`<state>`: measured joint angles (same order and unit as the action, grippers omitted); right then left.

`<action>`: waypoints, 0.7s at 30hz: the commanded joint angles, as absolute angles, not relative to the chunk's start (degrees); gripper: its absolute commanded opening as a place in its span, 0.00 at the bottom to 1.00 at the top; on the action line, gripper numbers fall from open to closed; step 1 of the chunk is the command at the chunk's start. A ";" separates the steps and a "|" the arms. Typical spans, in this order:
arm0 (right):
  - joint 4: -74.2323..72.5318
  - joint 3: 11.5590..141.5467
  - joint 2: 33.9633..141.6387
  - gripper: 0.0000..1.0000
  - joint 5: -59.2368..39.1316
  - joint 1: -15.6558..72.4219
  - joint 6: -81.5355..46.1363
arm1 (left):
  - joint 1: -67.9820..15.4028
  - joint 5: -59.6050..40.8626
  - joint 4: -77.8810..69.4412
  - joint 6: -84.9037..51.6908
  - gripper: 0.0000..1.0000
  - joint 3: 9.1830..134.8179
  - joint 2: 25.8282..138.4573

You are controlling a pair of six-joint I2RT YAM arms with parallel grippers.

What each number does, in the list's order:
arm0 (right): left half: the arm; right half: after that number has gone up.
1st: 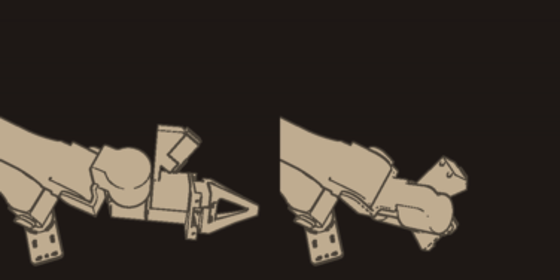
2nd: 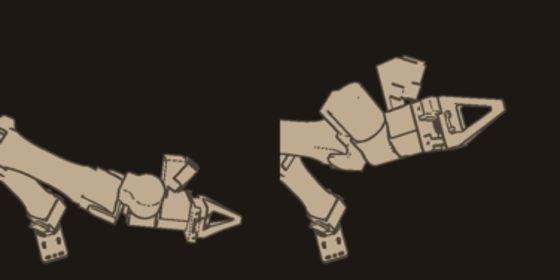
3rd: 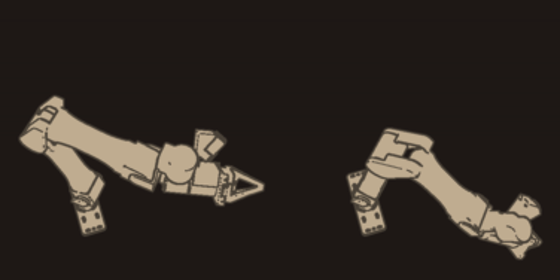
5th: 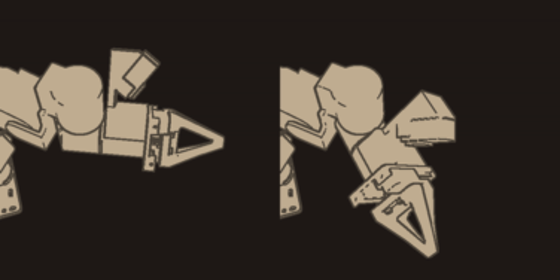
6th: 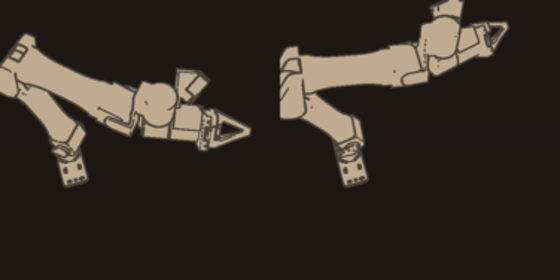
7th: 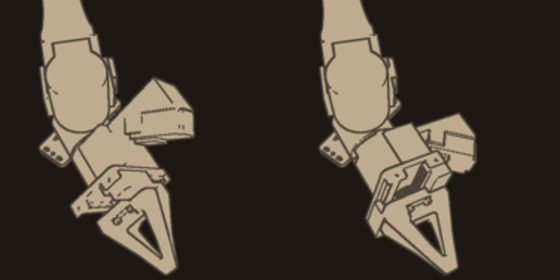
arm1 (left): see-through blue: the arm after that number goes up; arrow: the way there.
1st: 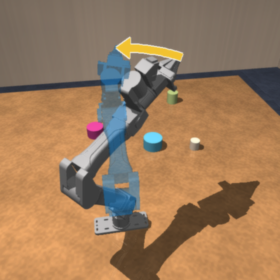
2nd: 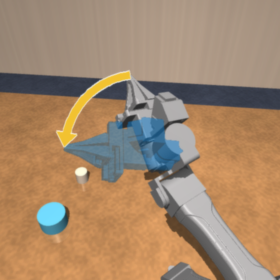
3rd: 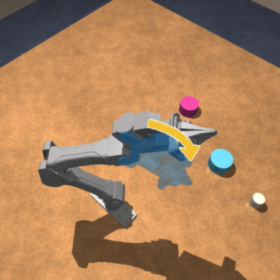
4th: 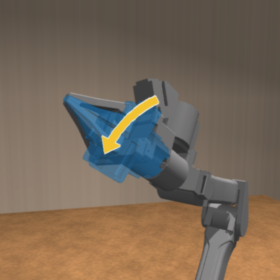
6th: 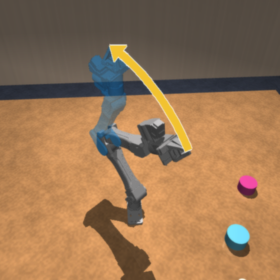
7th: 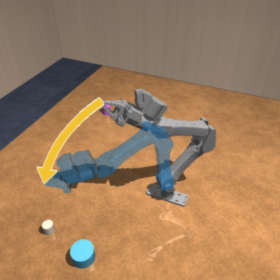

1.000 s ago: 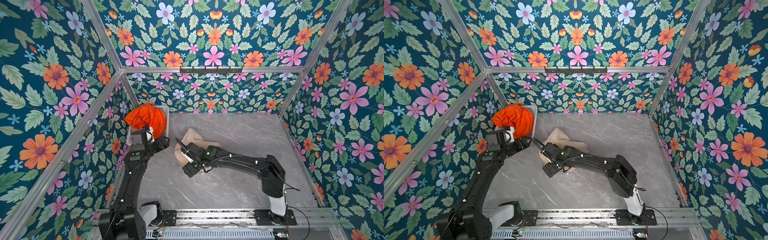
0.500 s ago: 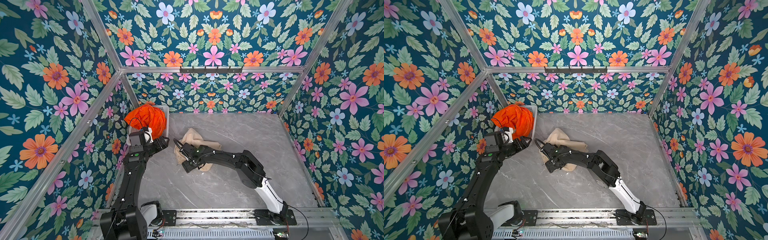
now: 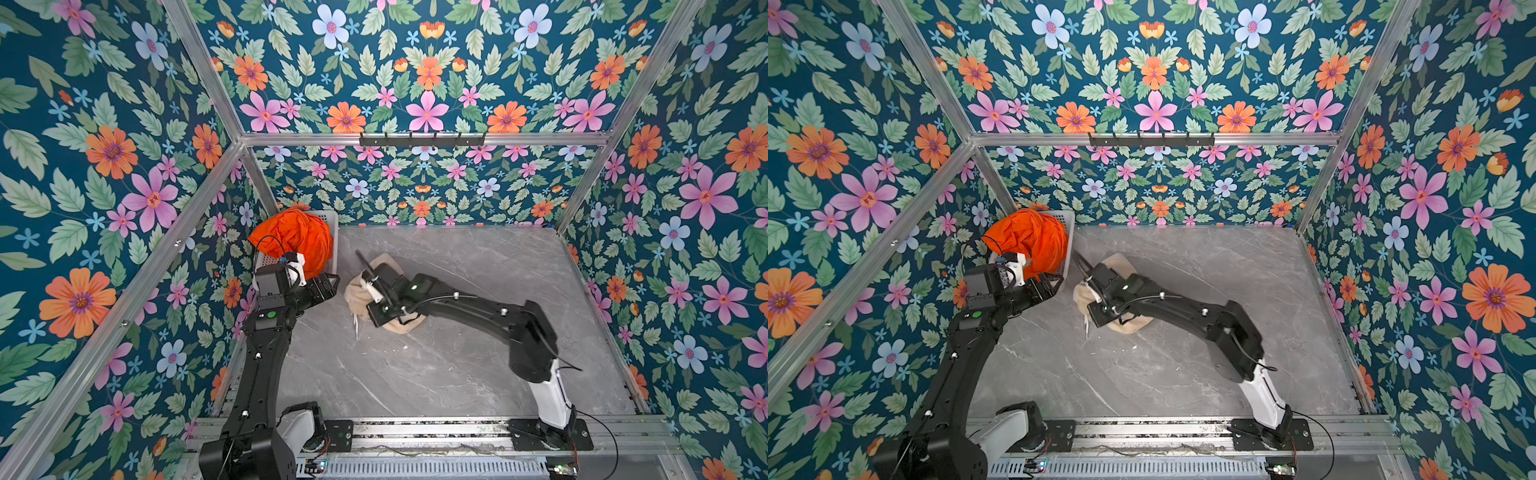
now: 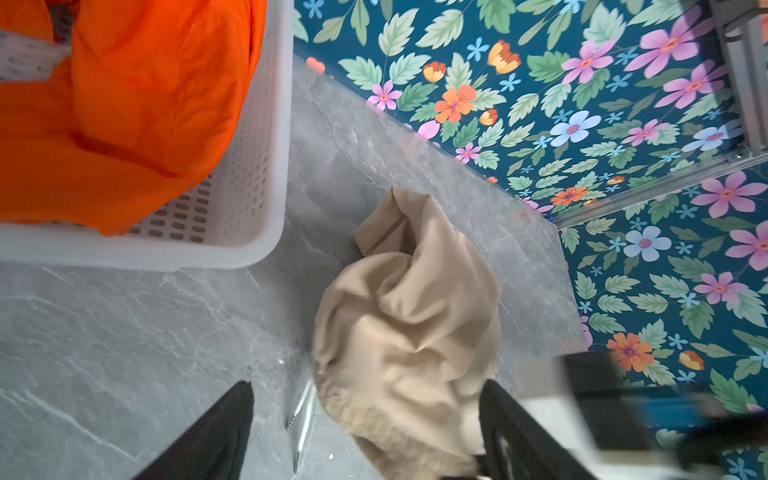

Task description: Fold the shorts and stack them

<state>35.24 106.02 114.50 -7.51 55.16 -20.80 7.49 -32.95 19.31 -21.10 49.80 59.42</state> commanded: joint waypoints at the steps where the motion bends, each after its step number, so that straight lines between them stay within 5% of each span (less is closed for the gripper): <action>1: 28.42 107.14 106.35 0.05 -19.59 52.76 -22.97 | 7.56 -29.39 21.73 -18.75 0.86 53.10 58.72; 8: 24.55 112.26 98.57 0.05 -32.63 50.33 -27.64 | 7.56 -21.98 28.39 -16.13 0.87 62.65 59.90; 15: 5.20 79.99 83.20 0.05 -32.59 34.04 -45.37 | 7.47 -25.11 26.84 -15.37 0.84 61.71 61.14; 21: 1.72 54.01 79.12 0.04 -29.48 18.22 -48.07 | 6.83 -32.68 22.20 -15.31 0.81 55.10 61.52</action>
<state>6.44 59.94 80.12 -30.70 22.02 -44.71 7.22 -27.55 25.54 -16.27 57.06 61.49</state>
